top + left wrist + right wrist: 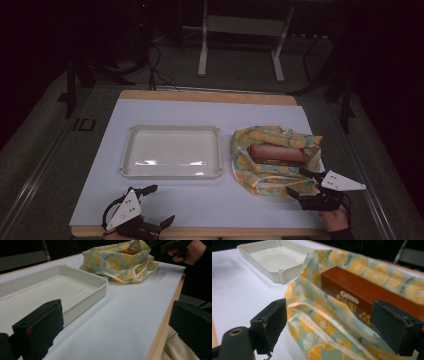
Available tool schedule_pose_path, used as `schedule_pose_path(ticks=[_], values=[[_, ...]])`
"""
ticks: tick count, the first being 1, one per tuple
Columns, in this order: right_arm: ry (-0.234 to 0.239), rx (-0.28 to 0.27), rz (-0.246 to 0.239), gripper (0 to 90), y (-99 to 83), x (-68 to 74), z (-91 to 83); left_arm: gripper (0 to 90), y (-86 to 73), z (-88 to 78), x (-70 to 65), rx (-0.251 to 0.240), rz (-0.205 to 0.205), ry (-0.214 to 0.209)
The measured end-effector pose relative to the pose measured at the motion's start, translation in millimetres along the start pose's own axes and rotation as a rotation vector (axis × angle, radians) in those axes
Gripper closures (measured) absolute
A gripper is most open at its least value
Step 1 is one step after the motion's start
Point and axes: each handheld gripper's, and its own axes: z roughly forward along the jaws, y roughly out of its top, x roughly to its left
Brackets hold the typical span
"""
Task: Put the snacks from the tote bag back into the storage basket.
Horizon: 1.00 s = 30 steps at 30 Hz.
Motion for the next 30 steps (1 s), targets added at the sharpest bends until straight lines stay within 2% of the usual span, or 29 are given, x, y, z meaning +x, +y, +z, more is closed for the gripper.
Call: schedule_pose_path(ticks=[2, 4, 5, 6, 8, 10, 11, 12, 15, 17, 19, 23, 30], values=[[0.044, 0.017, -0.001, 13.5, 1.5, 0.4, -1.0, 0.0, -1.1, 0.8, -0.8, 0.001, -0.001, -0.015], [0.044, 0.017, -0.001, 13.5, 1.5, 0.4, -1.0, 0.0, -2.0, 1.3, -1.1, 0.000, 0.001, -0.024], [0.058, 0.024, -0.010, 13.5, 2.4, 0.1, -2.3, 0.0, -3.3, 3.5, -1.0, 0.018, 0.000, -0.034], [0.099, 0.061, -0.005, 13.8, 6.4, -3.0, -7.5, 0.0, -3.5, 4.5, -0.9, 0.024, 0.006, -0.036], [0.105, 0.068, -0.011, 13.8, 7.3, -3.7, -9.3, 0.0, -2.9, 5.8, -1.8, 0.024, 0.010, -0.045], [0.118, 0.108, -0.028, 13.3, 9.0, -4.5, -13.2, 0.0, -2.3, 6.1, -3.0, 0.025, 0.021, -0.051], [0.118, 0.108, -0.028, 13.3, 9.0, -4.5, -13.2, 0.0, -2.0, 5.8, -3.4, 0.024, 0.025, -0.053], [0.155, 0.143, -0.027, 13.3, 9.8, -4.1, -12.7, 0.0, -1.8, 5.6, -3.7, 0.025, 0.023, -0.054], [0.177, 0.176, -0.042, 13.3, 10.4, -0.9, -10.3, 0.0, -0.1, 3.5, -5.4, 0.018, 0.026, -0.048], [0.186, 0.182, -0.047, 13.3, 10.8, -0.2, -9.4, 0.0, 0.1, 3.2, -6.1, 0.016, 0.027, -0.048], [0.217, 0.191, -0.062, 13.4, 12.6, 2.1, -7.6, 0.0, 0.6, 3.0, -6.9, 0.019, 0.032, -0.047], [0.224, 0.190, -0.092, 13.4, 14.5, 4.6, -7.5, 0.0, 1.9, 1.2, -9.0, 0.011, 0.034, -0.046], [0.263, 0.175, -0.141, 13.8, 29.0, 8.6, -6.8, 0.0, 1.8, 1.1, -9.3, 0.012, 0.028, -0.047]])
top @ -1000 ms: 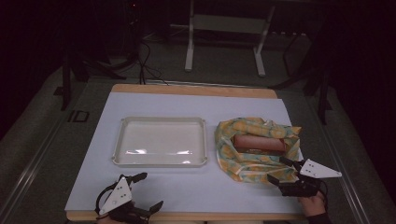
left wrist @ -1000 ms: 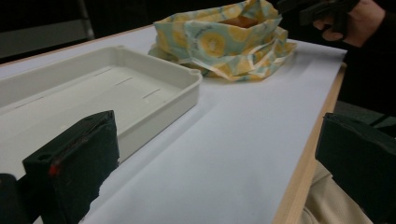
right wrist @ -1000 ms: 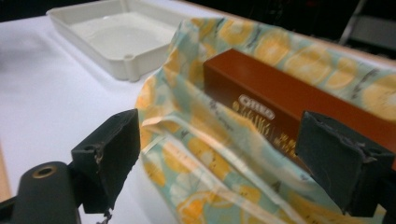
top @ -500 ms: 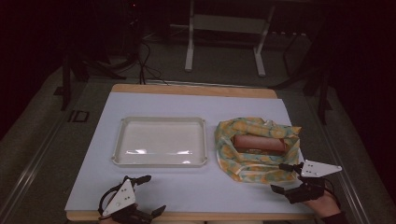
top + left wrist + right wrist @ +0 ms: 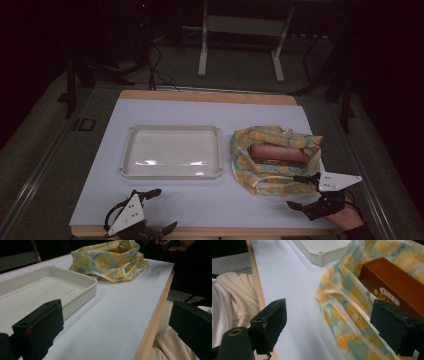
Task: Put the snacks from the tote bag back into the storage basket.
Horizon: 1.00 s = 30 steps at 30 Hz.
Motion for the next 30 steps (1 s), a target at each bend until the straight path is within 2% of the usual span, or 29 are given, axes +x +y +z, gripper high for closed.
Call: schedule_pose_path(ticks=[2, 9, 21, 30], values=[[-0.008, 0.000, -0.048, 13.8, 10.7, -0.5, -0.8, 0.0, -0.1, 1.0, 0.4, 0.005, 0.001, -0.004], [-0.019, -0.029, -0.095, 13.8, 34.3, -7.6, -4.8, 0.0, -0.4, -0.2, -0.2, 0.004, 0.005, -0.002], [-0.060, -0.037, -0.134, 15.0, 50.6, -25.0, -4.4, 0.0, -1.0, -0.1, 0.2, 0.007, 0.010, -0.005], [-0.084, -0.042, -0.137, 15.0, 62.6, -40.2, -7.8, 0.0, -1.3, -0.2, 0.7, 0.008, 0.009, -0.004]])
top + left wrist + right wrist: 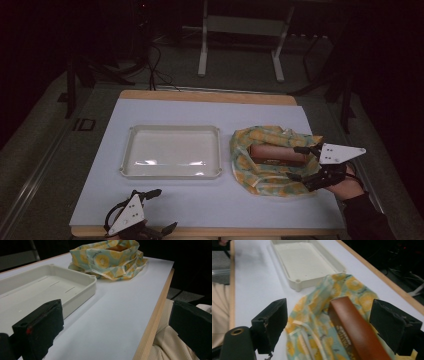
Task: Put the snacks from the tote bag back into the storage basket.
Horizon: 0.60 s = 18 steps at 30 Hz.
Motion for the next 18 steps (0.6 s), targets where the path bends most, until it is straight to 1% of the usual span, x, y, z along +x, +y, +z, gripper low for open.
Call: schedule_pose_path(ticks=[3, 4, 5, 10, 11, 12, 13, 15, 16, 17, 18], values=[[-0.012, 0.006, -0.001, 15.0, 2.3, -6.7, -0.4, 0.0, -0.1, 0.1, -0.2, 0.001, 0.003, -0.001], [-0.012, 0.006, -0.001, 15.0, 2.3, -6.7, -0.4, 0.0, -0.1, 0.3, -0.1, 0.003, 0.004, -0.001], [-0.020, 0.013, 0.000, 15.0, 3.3, -11.3, 0.1, 0.0, -0.2, 0.4, 0.0, 0.004, 0.004, 0.000], [-0.033, 0.022, 0.017, 15.0, 4.3, -22.0, 0.8, 0.0, -0.3, 0.7, 0.1, 0.007, 0.004, -0.001], [-0.033, 0.022, 0.017, 15.0, 4.3, -22.0, 0.8, 0.0, -0.4, 0.7, 0.1, 0.008, 0.004, -0.001], [-0.039, 0.026, 0.022, 14.9, 4.0, -25.8, 1.4, 0.0, -0.4, 0.7, 0.1, 0.009, 0.005, 0.000], [-0.039, 0.026, 0.022, 14.9, 4.0, -25.8, 1.4, 0.0, -0.4, 0.8, 0.1, 0.009, 0.005, 0.000], [-0.045, 0.039, 0.031, 14.9, 3.7, -32.0, 3.0, 0.0, -0.4, 0.8, 0.1, 0.009, 0.006, 0.000], [-0.045, 0.039, 0.031, 14.9, 3.7, -32.0, 3.0, 0.0, -0.4, 0.9, 0.1, 0.010, 0.005, 0.000], [-0.050, 0.044, 0.038, 14.9, 3.3, -36.3, 3.9, 0.0, -0.4, 1.0, 0.1, 0.011, 0.007, 0.000], [-0.050, 0.044, 0.038, 14.9, 3.3, -36.3, 3.9, 0.0, -0.4, 1.0, 0.1, 0.011, 0.007, 0.000]])
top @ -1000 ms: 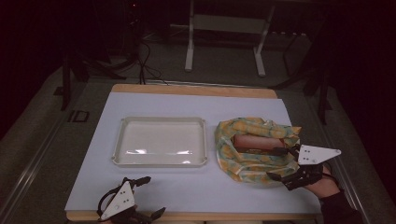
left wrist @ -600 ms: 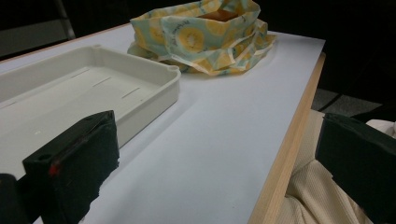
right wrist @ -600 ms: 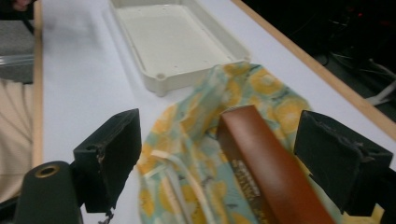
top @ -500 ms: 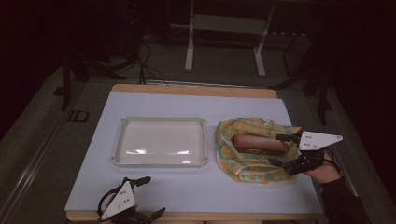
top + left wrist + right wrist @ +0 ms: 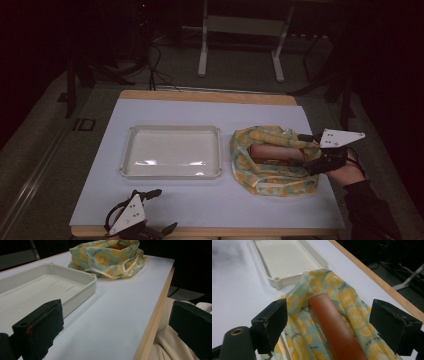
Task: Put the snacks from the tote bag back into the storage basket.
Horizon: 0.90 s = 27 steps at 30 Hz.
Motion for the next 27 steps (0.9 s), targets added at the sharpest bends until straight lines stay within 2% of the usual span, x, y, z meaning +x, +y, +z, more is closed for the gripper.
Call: schedule_pose_path(ticks=[13, 18, 27], values=[[0.024, 0.100, 0.026, 15.0, -4.7, -24.3, 18.4, 0.0, -0.4, 1.0, -0.7, 0.009, 0.007, -0.004], [0.029, 0.132, -0.002, 17.5, -8.6, -28.2, 27.4, 0.0, -0.5, 1.1, -0.6, 0.011, 0.007, -0.004], [0.039, 0.191, 0.023, 17.5, -19.4, -37.2, 42.0, 0.0, -0.7, 1.4, -1.1, 0.017, 0.009, -0.008]])
